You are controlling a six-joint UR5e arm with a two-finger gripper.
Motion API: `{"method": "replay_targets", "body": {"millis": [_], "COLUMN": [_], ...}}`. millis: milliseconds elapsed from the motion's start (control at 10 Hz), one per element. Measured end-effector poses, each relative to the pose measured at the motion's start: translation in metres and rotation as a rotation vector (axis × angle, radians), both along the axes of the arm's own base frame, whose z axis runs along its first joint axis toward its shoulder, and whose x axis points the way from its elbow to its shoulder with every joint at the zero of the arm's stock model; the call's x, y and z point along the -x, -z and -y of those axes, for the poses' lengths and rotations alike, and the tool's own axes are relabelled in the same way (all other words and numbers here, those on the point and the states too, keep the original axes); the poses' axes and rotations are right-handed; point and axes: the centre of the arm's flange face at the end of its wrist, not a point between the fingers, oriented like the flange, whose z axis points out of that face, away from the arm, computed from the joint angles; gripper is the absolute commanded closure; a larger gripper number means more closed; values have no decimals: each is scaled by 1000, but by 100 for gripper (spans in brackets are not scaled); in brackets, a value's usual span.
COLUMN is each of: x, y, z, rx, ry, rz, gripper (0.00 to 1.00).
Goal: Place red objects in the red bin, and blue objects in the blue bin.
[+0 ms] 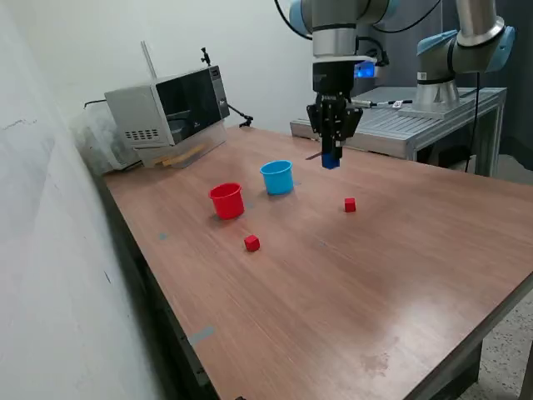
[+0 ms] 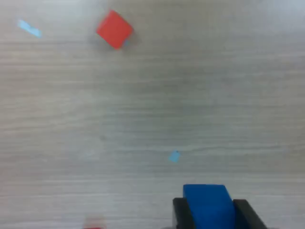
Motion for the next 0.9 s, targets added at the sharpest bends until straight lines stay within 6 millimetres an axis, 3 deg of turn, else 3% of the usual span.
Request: {"method": "replay_targets", "body": {"millis": [100,200,500,700,900], "x": [-13,-20,-28,-34,-41], "y": [-12,-15,1,14,27], "z": [-19,-50,-164,-230,-263], "rx": [-3,-7,-13,-11,-7], "ry": [15,54,202,273,297], "rz": [0,12,73,104,129], "gripper": [100,100,100,100,100]}}
